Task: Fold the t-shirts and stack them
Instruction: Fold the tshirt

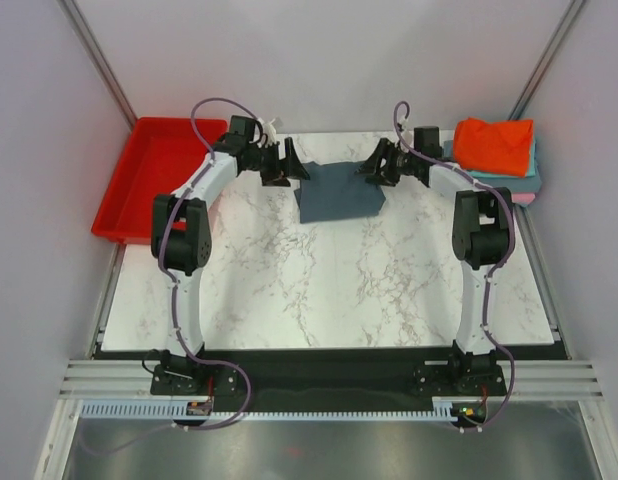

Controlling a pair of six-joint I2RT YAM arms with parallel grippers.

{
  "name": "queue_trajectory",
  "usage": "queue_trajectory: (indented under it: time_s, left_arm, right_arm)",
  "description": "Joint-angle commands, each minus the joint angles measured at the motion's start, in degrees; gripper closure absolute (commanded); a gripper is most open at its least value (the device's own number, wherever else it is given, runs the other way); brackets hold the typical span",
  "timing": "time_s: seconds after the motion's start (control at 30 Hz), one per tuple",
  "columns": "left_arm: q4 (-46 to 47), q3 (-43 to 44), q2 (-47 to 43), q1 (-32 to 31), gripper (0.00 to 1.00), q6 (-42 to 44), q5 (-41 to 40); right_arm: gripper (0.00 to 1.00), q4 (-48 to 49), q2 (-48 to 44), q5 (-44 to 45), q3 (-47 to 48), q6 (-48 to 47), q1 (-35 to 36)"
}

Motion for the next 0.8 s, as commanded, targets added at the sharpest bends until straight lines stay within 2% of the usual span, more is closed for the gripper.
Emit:
queue_trajectory:
  time_s: [0.0, 0.27, 0.53, 0.77]
  left_arm:
    - [1.8, 1.0, 1.5, -0.6, 0.10, -1.7, 6.2]
    - [2.4, 4.6, 6.9, -0.6, 0.11, -0.9, 6.0]
    - [1.3, 6.0, 9.0, -0.5, 0.11, 1.8, -0.8]
    - [1.7, 7.4, 6.4, -0.4, 0.12, 1.7, 0.2]
  right_arm:
    - [0.32, 3.0, 0.1, -2.4, 1.4, 1.8, 0.8]
    - [0.31, 1.8, 1.4, -0.8, -0.3, -0.1, 0.7]
    - [0.30, -2.7, 6.1, 4.9, 1.7, -5.9, 0.7]
    - [0.29, -2.6, 0.3, 7.0, 2.9, -9.7, 1.0]
